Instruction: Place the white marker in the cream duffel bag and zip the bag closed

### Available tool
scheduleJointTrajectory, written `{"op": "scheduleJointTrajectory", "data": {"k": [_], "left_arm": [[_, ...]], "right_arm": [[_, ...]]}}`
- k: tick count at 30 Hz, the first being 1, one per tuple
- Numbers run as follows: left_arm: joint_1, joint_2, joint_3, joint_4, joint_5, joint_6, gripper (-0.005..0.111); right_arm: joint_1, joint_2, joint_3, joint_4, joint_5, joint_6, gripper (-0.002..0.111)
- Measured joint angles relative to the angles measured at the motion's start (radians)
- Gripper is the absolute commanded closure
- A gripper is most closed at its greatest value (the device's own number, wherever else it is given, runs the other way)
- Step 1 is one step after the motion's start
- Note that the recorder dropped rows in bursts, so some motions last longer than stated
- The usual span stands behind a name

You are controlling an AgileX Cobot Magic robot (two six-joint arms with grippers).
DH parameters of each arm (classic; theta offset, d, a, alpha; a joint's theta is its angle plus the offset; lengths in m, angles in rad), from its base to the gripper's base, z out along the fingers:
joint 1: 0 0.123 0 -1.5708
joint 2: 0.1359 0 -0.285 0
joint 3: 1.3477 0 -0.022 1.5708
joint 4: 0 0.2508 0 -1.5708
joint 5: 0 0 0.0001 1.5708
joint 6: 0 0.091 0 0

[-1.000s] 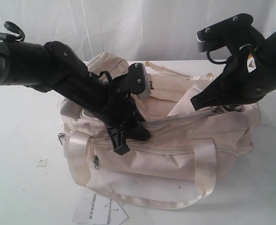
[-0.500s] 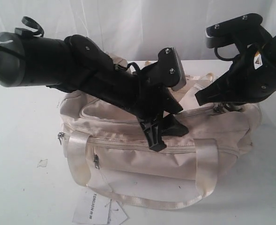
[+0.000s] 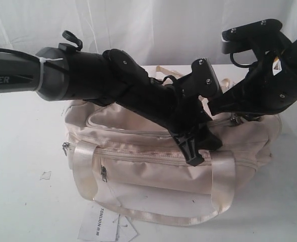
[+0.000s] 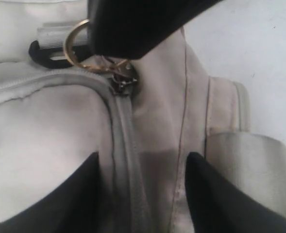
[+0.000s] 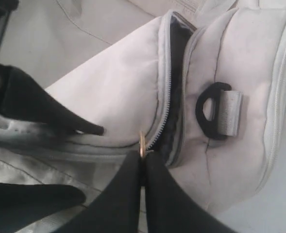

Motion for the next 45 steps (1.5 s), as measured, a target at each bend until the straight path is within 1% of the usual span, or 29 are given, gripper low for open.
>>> {"op": "scheduleJointTrajectory", "data": {"k": [3, 4, 8, 15, 20, 24, 32, 41, 45], "left_arm": [[-0.006, 0.0, 0.0, 0.0, -0.002, 0.0, 0.1], [-0.006, 0.0, -0.002, 0.0, -0.002, -0.002, 0.107], [-0.01, 0.0, -0.004, 0.0, -0.002, -0.002, 0.107], [-0.01, 0.0, -0.004, 0.0, -0.002, -0.004, 0.107], [-0.01, 0.0, -0.004, -0.009, -0.008, -0.01, 0.107], [-0.01, 0.0, -0.004, 0.01, 0.012, -0.008, 0.107], [-0.01, 0.0, -0.008, 0.03, 0.015, -0.008, 0.107], [-0.01, 0.0, -0.01, 0.03, 0.009, -0.008, 0.107], [-0.01, 0.0, -0.012, 0.03, 0.007, -0.008, 0.107]], "right_arm": [[0.0, 0.0, 0.0, 0.001, 0.002, -0.003, 0.108], [0.0, 0.0, 0.0, 0.002, 0.002, -0.003, 0.108], [0.0, 0.0, 0.0, 0.002, 0.006, -0.003, 0.108], [-0.009, 0.002, 0.0, -0.05, 0.006, -0.005, 0.108], [-0.057, 0.039, 0.0, -0.054, -0.05, -0.033, 0.108], [-0.096, 0.075, 0.0, -0.053, -0.117, -0.071, 0.108], [-0.139, 0.079, 0.0, -0.045, -0.131, -0.086, 0.108], [-0.147, 0.079, 0.0, -0.049, -0.194, -0.09, 0.108], [-0.149, 0.079, 0.0, -0.043, -0.188, -0.091, 0.108]]}}
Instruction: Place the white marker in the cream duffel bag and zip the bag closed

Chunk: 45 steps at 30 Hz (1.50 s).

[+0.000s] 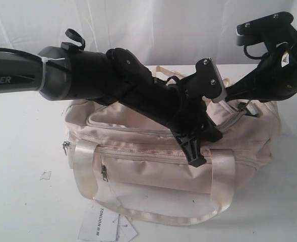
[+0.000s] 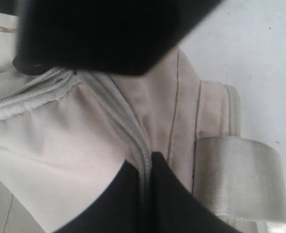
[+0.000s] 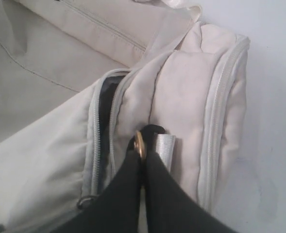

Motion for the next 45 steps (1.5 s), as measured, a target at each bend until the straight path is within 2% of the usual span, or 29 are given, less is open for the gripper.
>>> {"op": "scheduleJointTrajectory", "data": {"k": [2, 4, 5, 7, 13, 14, 16, 18, 20, 28, 38, 45], "left_arm": [[0.0, 0.0, -0.007, -0.005, 0.004, 0.0, 0.098], [0.0, 0.0, -0.033, -0.007, 0.03, 0.0, 0.08], [0.0, 0.0, -0.043, -0.009, 0.04, 0.0, 0.065], [0.0, 0.002, -0.069, -0.009, 0.059, 0.0, 0.05], [-0.035, 0.048, -0.107, -0.021, -0.023, 0.0, 0.048], [-0.04, 0.056, -0.107, -0.023, -0.039, 0.0, 0.048], [-0.039, 0.064, -0.107, -0.024, -0.062, 0.0, 0.059], [-0.039, 0.069, -0.107, -0.024, -0.079, 0.0, 0.086], [-0.039, 0.071, -0.107, -0.024, -0.081, 0.002, 0.106], [-0.039, 0.071, -0.107, -0.024, -0.074, 0.004, 0.107], [-0.039, 0.069, -0.11, -0.032, -0.099, 0.004, 0.107], [-0.039, 0.067, -0.084, -0.04, -0.101, 0.004, 0.107]], "right_arm": [[0.0, 0.0, 0.0, 0.0, 0.0, 0.0, 0.108], [-0.002, 0.0, 0.0, -0.002, -0.011, -0.002, 0.108], [-0.004, 0.0, 0.0, -0.004, -0.016, -0.002, 0.108], [-0.008, 0.0, 0.0, -0.011, -0.023, -0.002, 0.108], [-0.008, 0.0, 0.0, -0.008, -0.039, -0.002, 0.108], [-0.008, 0.0, 0.0, -0.006, -0.039, -0.002, 0.108], [-0.008, 0.0, 0.0, 0.011, -0.041, -0.002, 0.108], [-0.008, 0.0, 0.0, 0.025, -0.019, -0.01, 0.108], [-0.008, 0.0, 0.0, 0.025, 0.009, -0.027, 0.108], [-0.01, 0.0, 0.0, 0.021, 0.025, -0.044, 0.108], [-0.1, 0.09, 0.002, 0.072, -0.197, -0.044, 0.108], [-0.108, 0.163, -0.016, 0.072, -0.311, -0.044, 0.108]]}}
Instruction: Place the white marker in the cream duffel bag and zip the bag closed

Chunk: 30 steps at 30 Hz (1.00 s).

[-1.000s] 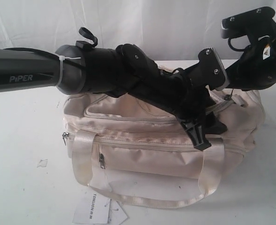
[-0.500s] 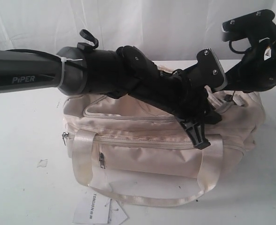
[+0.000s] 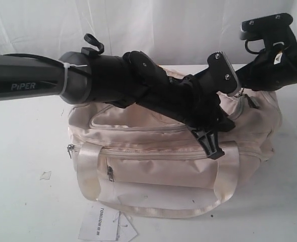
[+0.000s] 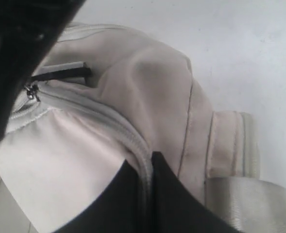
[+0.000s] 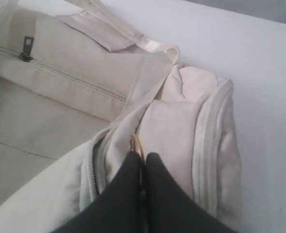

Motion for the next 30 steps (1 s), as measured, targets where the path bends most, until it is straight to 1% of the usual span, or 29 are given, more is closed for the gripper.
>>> {"op": "scheduleJointTrajectory", "data": {"k": [6, 13, 30], "left_arm": [[0.0, -0.006, 0.039, -0.006, -0.012, 0.0, 0.107], [0.0, -0.01, 0.043, 0.008, -0.012, 0.002, 0.107], [0.0, -0.01, 0.045, 0.012, -0.005, 0.002, 0.107]], "right_arm": [[0.0, 0.04, -0.051, 0.0, -0.001, 0.0, 0.108], [0.0, 0.078, -0.118, -0.002, -0.002, 0.0, 0.108], [-0.004, 0.078, -0.124, -0.006, 0.045, 0.0, 0.108]]}}
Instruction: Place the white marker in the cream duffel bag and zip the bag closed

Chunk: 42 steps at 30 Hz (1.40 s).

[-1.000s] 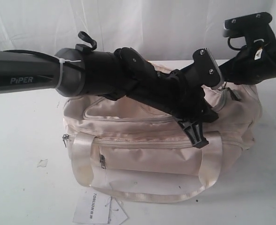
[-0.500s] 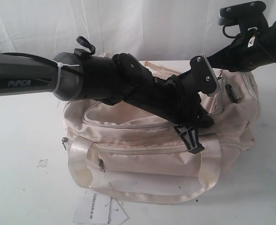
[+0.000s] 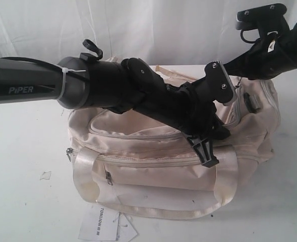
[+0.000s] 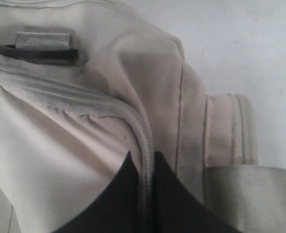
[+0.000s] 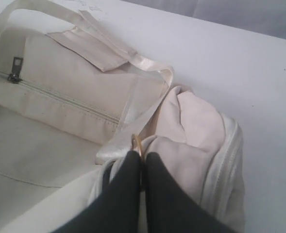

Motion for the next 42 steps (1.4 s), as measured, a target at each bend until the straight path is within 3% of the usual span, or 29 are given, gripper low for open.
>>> {"op": "scheduleJointTrajectory", "data": {"k": [15, 29, 37, 42], "left_arm": [[0.0, 0.0, 0.011, 0.004, 0.025, 0.0, 0.107], [0.0, 0.0, 0.011, 0.008, 0.031, -0.035, 0.107], [0.0, 0.0, 0.011, 0.011, 0.039, -0.065, 0.107], [0.0, 0.0, 0.011, 0.013, 0.054, -0.078, 0.107]], "right_arm": [[-0.007, 0.0, -0.01, 0.029, 0.158, 0.0, 0.108], [-0.007, 0.0, -0.01, 0.046, 0.169, 0.0, 0.108], [-0.007, 0.0, -0.01, 0.055, 0.172, 0.0, 0.09], [-0.007, 0.0, -0.01, 0.058, 0.172, 0.0, 0.089]]}}
